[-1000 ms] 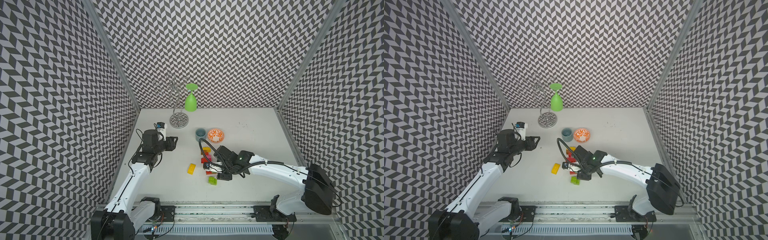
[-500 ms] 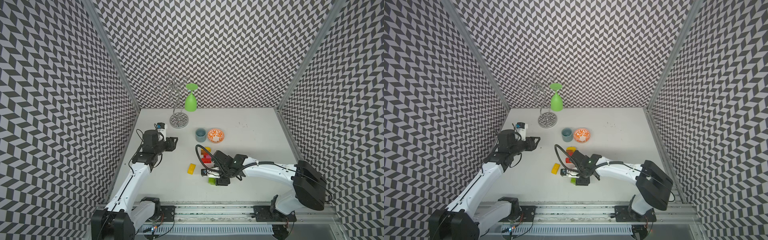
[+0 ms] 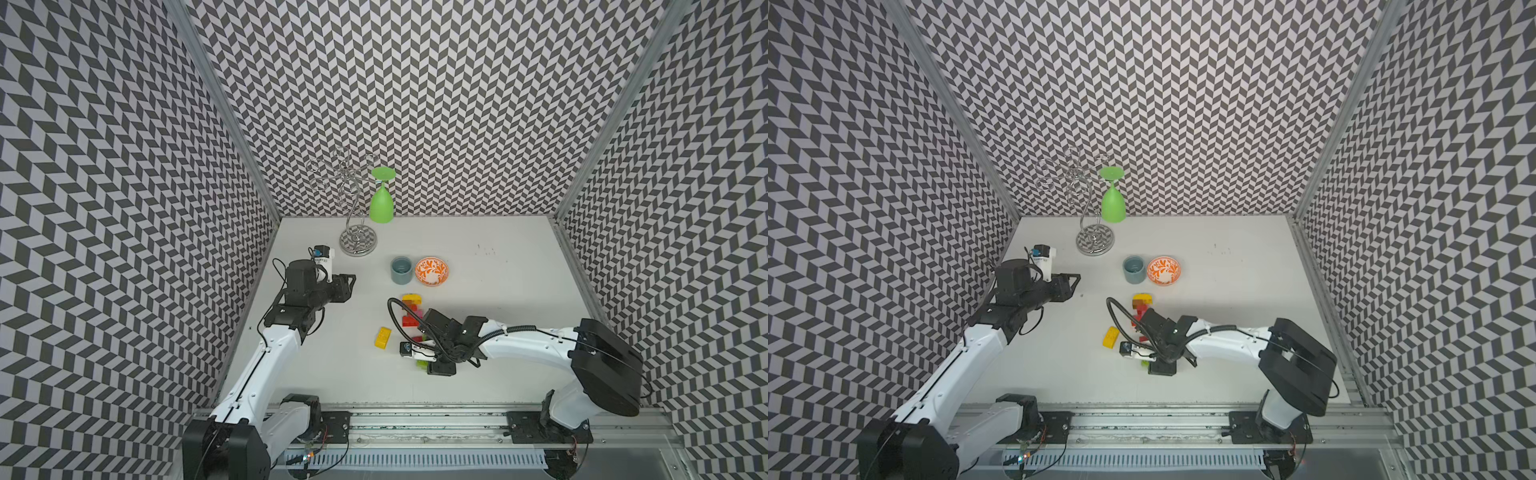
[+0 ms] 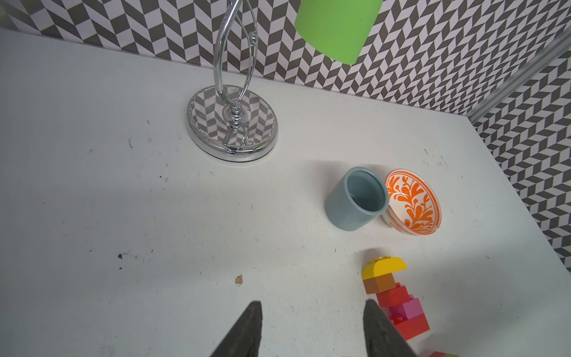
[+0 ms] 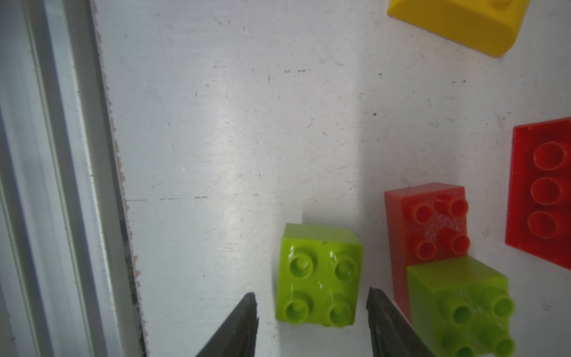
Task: Assemble the letter s with lego
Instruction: Pick up the lego brick from the center of the board.
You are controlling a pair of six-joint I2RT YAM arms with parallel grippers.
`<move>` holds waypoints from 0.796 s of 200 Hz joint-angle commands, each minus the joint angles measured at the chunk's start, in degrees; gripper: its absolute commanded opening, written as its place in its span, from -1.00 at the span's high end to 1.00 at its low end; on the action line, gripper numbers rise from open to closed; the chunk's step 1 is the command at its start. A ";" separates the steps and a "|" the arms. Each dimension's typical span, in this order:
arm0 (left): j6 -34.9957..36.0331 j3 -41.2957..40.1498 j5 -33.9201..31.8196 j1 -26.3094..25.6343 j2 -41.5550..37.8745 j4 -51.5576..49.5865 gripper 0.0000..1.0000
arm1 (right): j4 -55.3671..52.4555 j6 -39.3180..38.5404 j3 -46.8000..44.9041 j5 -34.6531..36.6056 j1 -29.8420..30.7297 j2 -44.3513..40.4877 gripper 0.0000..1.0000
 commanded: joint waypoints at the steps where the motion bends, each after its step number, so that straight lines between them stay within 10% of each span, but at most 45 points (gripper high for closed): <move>1: 0.02 -0.36 0.70 0.31 -0.04 0.81 -0.09 | 3.66 1.43 -0.67 0.15 0.37 0.60 -0.05; 159: 0.05 -0.26 0.79 0.30 0.22 0.89 -0.08 | 6.38 1.71 -2.55 -0.34 0.74 1.05 0.22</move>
